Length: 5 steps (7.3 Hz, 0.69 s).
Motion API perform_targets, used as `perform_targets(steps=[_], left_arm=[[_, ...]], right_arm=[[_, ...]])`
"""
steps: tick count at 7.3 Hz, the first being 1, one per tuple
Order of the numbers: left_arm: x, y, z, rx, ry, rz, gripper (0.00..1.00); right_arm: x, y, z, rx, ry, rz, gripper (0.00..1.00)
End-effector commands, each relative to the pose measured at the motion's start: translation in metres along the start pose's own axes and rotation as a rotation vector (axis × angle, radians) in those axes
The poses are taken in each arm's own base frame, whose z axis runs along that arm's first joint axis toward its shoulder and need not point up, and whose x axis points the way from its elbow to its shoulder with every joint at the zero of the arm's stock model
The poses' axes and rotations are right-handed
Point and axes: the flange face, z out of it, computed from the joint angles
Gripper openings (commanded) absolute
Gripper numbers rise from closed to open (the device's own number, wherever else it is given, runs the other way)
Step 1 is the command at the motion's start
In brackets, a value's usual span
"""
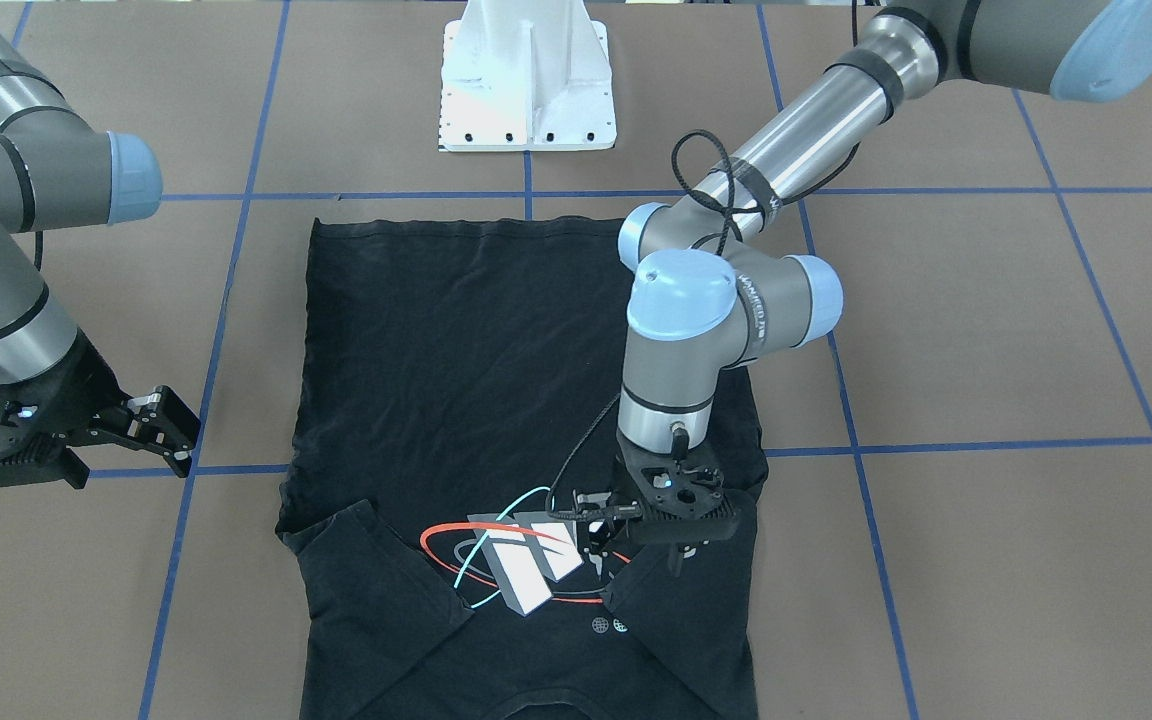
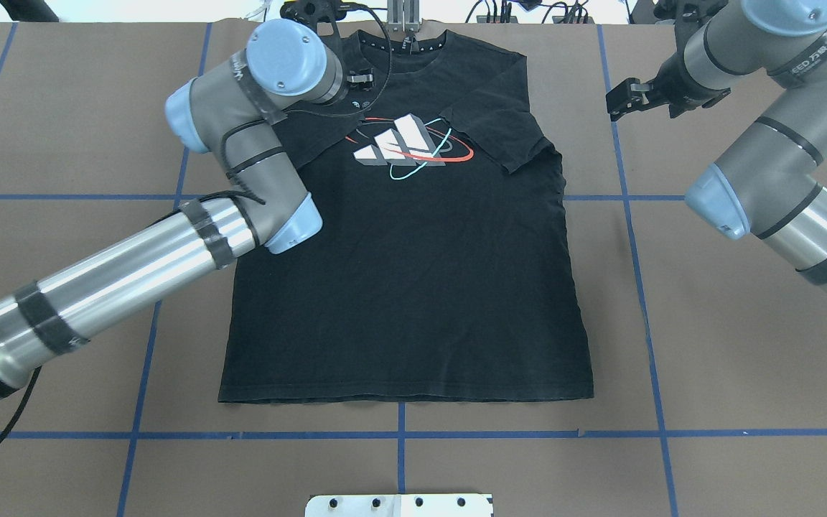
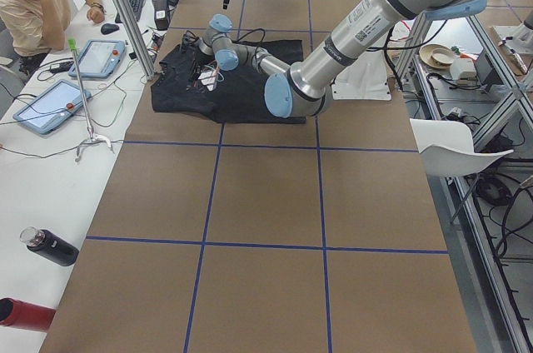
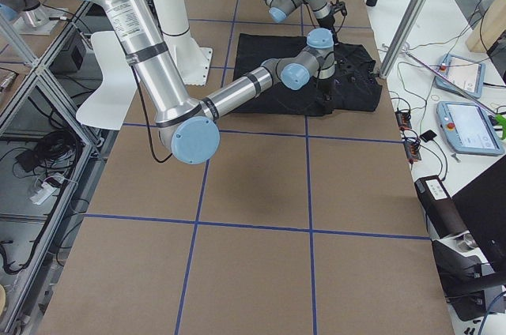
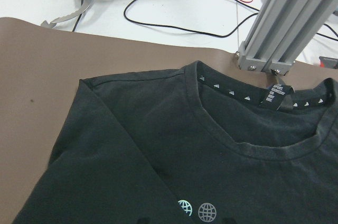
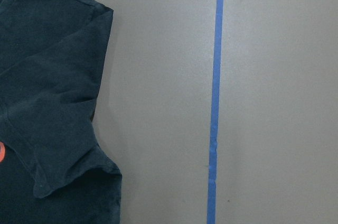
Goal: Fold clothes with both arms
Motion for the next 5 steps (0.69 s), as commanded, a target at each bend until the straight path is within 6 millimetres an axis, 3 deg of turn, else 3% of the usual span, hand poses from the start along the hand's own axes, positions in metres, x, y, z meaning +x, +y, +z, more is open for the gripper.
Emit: perform_targets(steps=[1, 3, 4, 5], left_arm=[[-0.041, 0.033, -0.062, -0.037, 0.143, 0.183, 1.00], [-0.051, 0.056, -0.115, -0.025, 0.228, 0.205, 1.00], [-0.059, 0.090, -0.127, -0.050, 0.253, 0.221, 1.00], [-0.092, 0.127, -0.137, -0.088, 0.244, 0.217, 1.00]], right_arm=[[-0.003, 0.020, -0.014, 0.004, -0.023, 0.104, 1.00], [0.003, 0.078, -0.039, 0.001, -0.048, 0.173, 1.00], [-0.011, 0.111, -0.048, 0.002, -0.063, 0.162, 1.00], [-0.037, 0.148, -0.044, 0.007, -0.064, 0.153, 1.00]])
